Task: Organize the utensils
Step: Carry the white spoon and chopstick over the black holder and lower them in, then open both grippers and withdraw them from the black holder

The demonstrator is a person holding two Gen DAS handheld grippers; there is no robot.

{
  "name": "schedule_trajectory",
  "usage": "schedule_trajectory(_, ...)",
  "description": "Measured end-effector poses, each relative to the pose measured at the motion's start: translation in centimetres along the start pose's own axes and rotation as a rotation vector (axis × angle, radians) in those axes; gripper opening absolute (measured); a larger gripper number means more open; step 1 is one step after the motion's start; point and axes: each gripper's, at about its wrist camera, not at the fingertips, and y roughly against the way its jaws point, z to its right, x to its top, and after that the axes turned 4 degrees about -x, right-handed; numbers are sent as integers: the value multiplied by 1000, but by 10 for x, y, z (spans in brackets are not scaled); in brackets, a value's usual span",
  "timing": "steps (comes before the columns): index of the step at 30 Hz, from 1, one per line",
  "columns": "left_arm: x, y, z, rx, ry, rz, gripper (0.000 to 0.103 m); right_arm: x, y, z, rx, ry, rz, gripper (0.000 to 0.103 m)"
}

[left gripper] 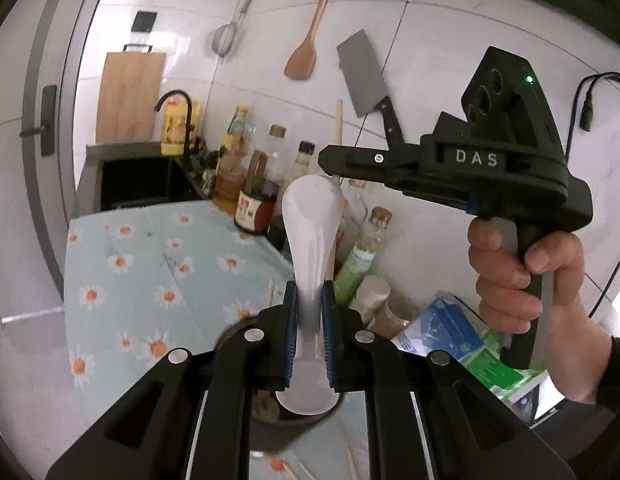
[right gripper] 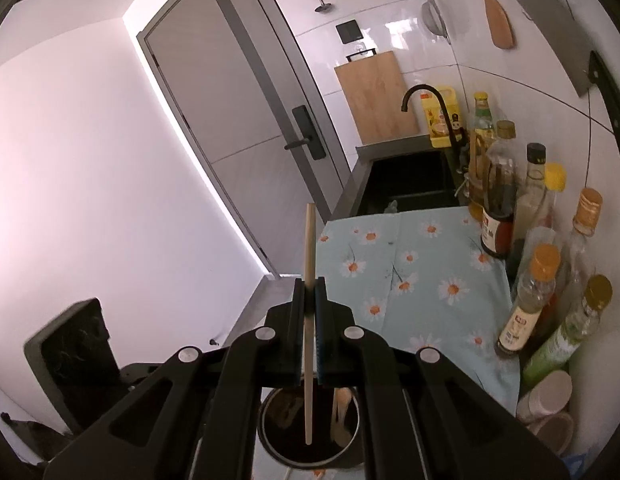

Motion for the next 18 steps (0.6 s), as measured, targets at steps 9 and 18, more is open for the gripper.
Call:
schedule_trajectory(9,-22,-23,-14,-16,-117,55,11,-5,-14,5,27,18,29,6)
schedule_trajectory(18,-41,-34,-19,16,-137,0,13,-28,-25,-1,10,49,5,6)
